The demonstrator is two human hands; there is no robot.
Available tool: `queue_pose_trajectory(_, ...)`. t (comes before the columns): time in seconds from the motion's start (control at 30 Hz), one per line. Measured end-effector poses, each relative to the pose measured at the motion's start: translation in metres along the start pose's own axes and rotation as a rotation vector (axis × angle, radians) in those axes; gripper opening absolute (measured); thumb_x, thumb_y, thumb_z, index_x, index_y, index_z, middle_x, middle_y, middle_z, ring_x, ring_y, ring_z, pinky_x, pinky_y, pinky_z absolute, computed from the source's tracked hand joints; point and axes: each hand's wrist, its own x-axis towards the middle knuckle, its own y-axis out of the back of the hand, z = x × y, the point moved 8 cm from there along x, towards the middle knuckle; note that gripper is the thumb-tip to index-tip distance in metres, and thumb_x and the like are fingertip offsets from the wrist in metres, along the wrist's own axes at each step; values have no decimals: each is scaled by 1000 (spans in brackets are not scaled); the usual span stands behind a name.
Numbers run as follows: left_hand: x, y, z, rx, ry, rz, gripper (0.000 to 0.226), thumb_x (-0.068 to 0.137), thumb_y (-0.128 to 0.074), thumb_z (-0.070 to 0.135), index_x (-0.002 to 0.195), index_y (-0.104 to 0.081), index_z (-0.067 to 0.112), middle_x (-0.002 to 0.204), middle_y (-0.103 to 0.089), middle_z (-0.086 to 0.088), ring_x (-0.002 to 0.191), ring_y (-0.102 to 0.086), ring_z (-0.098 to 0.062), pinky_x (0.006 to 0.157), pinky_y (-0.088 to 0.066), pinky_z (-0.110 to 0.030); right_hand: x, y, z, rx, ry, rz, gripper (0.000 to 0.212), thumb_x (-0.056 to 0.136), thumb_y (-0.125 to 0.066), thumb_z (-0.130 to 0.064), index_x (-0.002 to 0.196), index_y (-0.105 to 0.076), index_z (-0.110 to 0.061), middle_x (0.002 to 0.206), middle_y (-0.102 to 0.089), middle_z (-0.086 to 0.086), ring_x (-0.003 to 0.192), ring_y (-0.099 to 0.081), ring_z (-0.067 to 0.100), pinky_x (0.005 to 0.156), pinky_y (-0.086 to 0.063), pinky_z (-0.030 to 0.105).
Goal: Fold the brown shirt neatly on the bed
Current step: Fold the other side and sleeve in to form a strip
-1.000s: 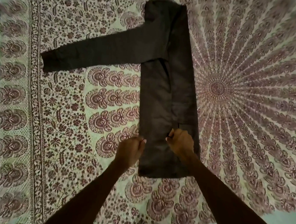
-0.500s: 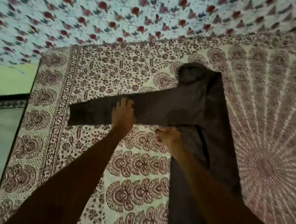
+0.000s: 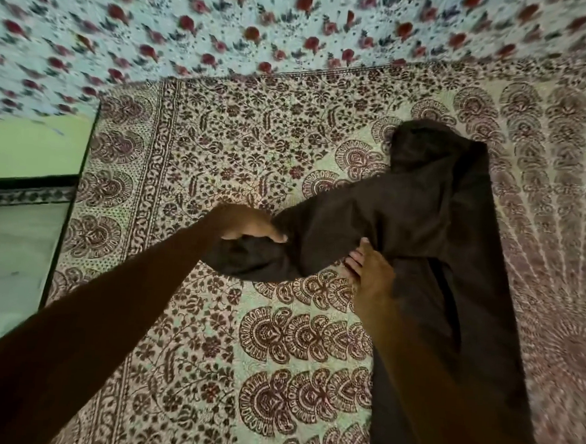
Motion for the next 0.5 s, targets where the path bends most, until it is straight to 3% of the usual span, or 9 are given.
queue_pose_trajectory(0.03, -13, -20, 10, -214, 4, -107, 37, 90, -65, 28, 121, -60, 7, 118, -66, 2, 107, -60, -15, 107, -36, -27, -14, 2, 3, 71, -4, -61, 39, 86, -64, -47, 102, -60, -12, 79, -62, 1, 66, -60, 10, 57, -51, 26)
queue_pose_trajectory(0.1, -27, -52, 34, -540, -91, -234, 27, 93, -60, 20, 115, -63, 4, 108, -72, -3, 99, -68, -14, 101, -47, -28, -43, 7, 22, 178, -71, -209, 58, 76, -55, -68, 97, -61, -15, 79, -64, -1, 71, -61, 13, 60, -49, 28)
queue_pose_trajectory(0.17, -29, -77, 50, -780, -186, -239, 18, 94, -58, 14, 106, -67, 4, 98, -75, -7, 90, -72, -15, 91, -55, -31, -70, 18, 43, 228, -149, -300, 70, 76, -45, -72, 103, -65, -11, 94, -72, 7, 87, -67, 23, 70, -55, 32)
queue_pose_trajectory(0.23, -23, -99, 54, -899, -193, -174, 14, 94, -57, 11, 101, -68, 6, 92, -76, -5, 83, -72, -14, 84, -58, -32, -93, 41, 53, 173, -163, -313, 64, 81, -48, -71, 105, -66, -14, 102, -73, 7, 93, -71, 22, 71, -59, 31)
queue_pose_trajectory(0.33, -20, -135, 56, -968, -140, -166, 16, 94, -57, 10, 106, -67, 4, 89, -76, -6, 76, -73, -15, 70, -61, -28, -111, 77, 42, 7, -69, -318, 43, 83, -72, -39, 115, -68, -11, 117, -69, 14, 104, -69, 28, 81, -58, 40)
queue_pose_trajectory(0.4, -21, -153, 62, -1001, -126, -179, 17, 92, -60, 13, 105, -68, 6, 88, -76, -6, 75, -74, -15, 66, -61, -27, -116, 105, 23, -109, 30, -279, 20, 84, -70, -11, 105, -73, -11, 108, -73, 12, 97, -71, 28, 73, -59, 35)
queue_pose_trajectory(0.5, -21, -169, 75, -1023, -119, -158, 29, 83, -73, 24, 109, -70, 11, 105, -74, -7, 94, -71, -19, 90, -57, -38, -129, 129, -9, -293, 167, -278, 27, 77, -75, -5, 100, -72, -19, 104, -75, 5, 98, -71, 23, 76, -58, 30)
